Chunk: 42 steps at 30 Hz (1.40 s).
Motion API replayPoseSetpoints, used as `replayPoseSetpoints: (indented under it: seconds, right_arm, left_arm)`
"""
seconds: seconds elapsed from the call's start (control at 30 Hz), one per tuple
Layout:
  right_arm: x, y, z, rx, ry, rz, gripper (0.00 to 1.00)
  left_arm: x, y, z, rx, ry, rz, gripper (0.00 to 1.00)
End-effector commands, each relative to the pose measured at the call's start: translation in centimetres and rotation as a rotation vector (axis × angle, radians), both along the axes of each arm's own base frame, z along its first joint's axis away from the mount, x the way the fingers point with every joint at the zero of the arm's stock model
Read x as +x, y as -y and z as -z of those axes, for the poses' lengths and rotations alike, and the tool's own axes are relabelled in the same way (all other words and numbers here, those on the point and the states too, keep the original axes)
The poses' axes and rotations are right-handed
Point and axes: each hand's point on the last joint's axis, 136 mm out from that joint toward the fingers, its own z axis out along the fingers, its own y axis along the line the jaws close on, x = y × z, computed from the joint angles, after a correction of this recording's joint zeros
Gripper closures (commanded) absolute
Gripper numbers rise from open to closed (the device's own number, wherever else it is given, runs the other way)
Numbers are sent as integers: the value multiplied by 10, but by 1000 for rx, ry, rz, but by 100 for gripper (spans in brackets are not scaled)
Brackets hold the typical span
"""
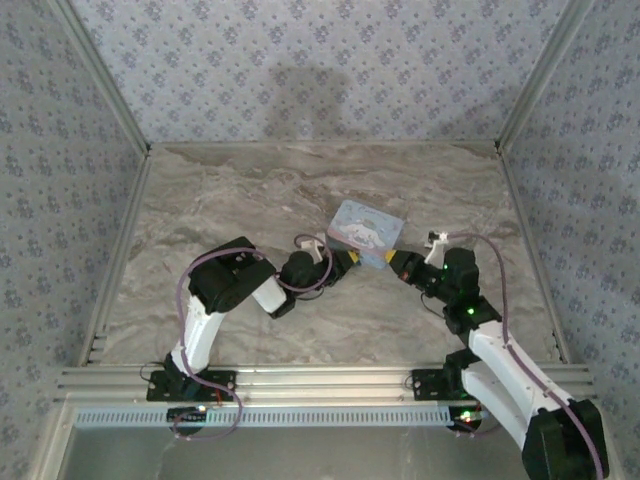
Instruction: Unlock the padlock with the key
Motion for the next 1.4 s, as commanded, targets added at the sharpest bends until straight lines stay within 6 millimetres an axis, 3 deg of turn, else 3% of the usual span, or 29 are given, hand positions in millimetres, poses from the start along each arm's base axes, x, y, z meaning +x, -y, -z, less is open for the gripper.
replayPoseSetpoints:
  seconds: [0.0,0.17,0.3,0.53,0.67,0.8,0.9,1.07,1.23,1.37]
  right_arm:
    - [-8,-2,10,-52,-29,-28,100]
    - [-12,-10,4,-77,-2,-78,100]
    - [-18,-20,-7,-93,45,-148,100]
    - [-30,-40,-41,-78,169,-297,100]
    - [-37,-48,-57,-71,213,-361,100]
    - [-48,-55,-76,-83,280,-449,100]
    - [-57,-60,-90,-76,316,-517,100]
    - [-70,-66,-102,-82,332,-599,100]
    - [-78,-76,-107,-60,329,-661,100]
    - [-85,-88,-110,-50,330,-713,100]
  left_arm:
    - [2,-12,8,32,11,-30,78]
    - [-3,-24,13,56,2,-39,68]
    - [-10,-40,13,84,8,-62,48]
    - [-27,-64,6,110,18,-77,45]
    - [-36,-72,-11,113,60,-63,45]
    - [-47,-74,-44,164,185,-3,46]
    - [-54,-75,-73,224,245,53,36]
    - [-70,-84,-137,355,385,183,38]
    - [-87,-97,-203,233,517,246,42]
    - [-107,-90,-234,147,567,353,50]
